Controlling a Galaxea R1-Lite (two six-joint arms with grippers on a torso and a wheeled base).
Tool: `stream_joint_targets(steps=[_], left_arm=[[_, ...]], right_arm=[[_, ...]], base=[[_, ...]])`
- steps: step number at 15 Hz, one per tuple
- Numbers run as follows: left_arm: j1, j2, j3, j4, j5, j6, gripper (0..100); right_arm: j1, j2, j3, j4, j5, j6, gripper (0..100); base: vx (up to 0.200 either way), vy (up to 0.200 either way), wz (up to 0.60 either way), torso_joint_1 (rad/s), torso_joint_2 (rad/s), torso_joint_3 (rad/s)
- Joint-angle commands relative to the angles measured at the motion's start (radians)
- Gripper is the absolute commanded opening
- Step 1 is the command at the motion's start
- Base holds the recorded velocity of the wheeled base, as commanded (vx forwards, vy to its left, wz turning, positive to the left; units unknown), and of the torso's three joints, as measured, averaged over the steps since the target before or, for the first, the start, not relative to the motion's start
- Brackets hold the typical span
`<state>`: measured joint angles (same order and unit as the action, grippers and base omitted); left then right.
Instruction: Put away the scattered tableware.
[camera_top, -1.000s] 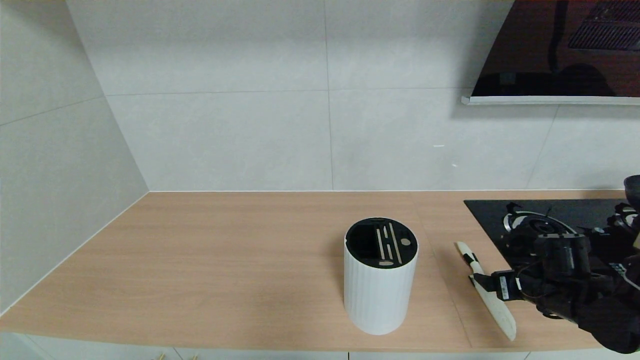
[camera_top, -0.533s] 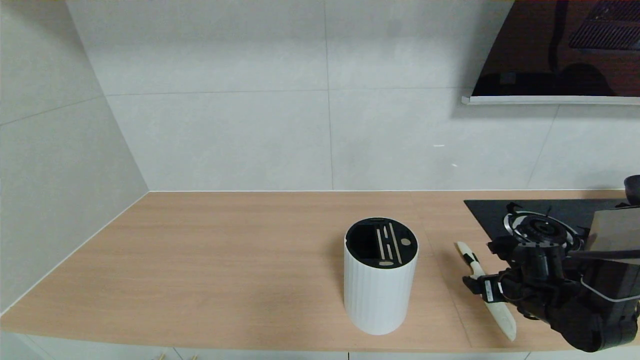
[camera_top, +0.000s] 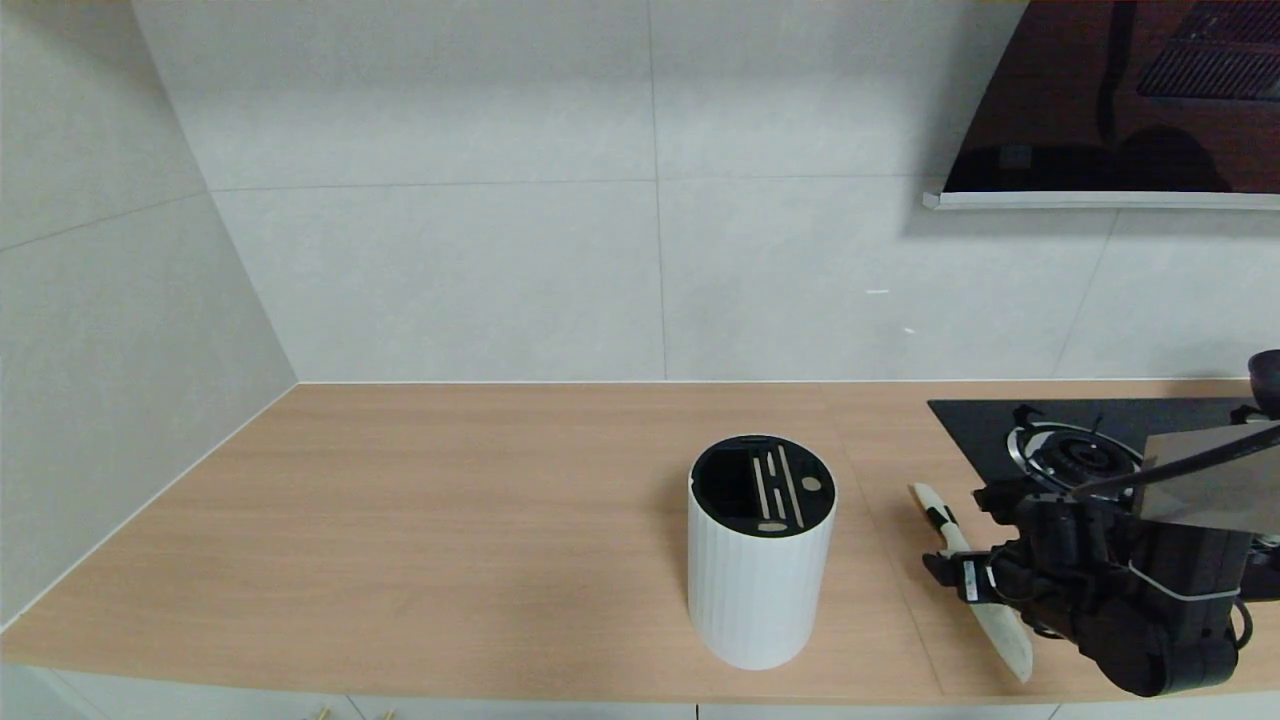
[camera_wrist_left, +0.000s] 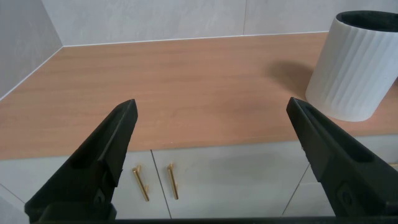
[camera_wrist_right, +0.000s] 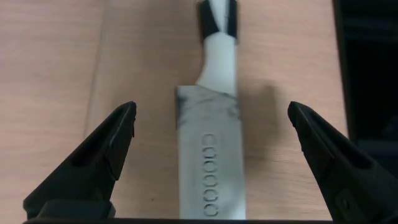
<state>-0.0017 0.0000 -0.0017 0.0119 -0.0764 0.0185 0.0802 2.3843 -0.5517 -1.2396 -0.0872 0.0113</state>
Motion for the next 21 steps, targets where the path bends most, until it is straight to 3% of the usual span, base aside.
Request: stream_joint_targets(steps=[1, 19, 20, 21], left_arm=[[0.000, 0.000, 0.000, 0.000, 0.000, 0.000, 100], [0.000, 0.000, 0.000, 0.000, 0.000, 0.000, 100], [0.000, 0.000, 0.000, 0.000, 0.000, 0.000, 100], [0.000, 0.000, 0.000, 0.000, 0.000, 0.000, 100]], right_arm=[[0.000, 0.006, -0.007, 0.000, 0.009, 0.001, 100], [-0.016, 0.078, -0.056, -0.008, 0.006, 0.001, 100], [-0.016, 0.081, -0.057, -0.008, 0.004, 0.001, 0], [-0.016, 0.081, -0.056, -0.008, 0.004, 0.001, 0]], base=[[0.000, 0.000, 0.00, 0.000, 0.00, 0.000], [0.000, 0.000, 0.00, 0.000, 0.00, 0.000], [0.000, 0.000, 0.00, 0.000, 0.00, 0.000], [0.000, 0.000, 0.00, 0.000, 0.00, 0.000]])
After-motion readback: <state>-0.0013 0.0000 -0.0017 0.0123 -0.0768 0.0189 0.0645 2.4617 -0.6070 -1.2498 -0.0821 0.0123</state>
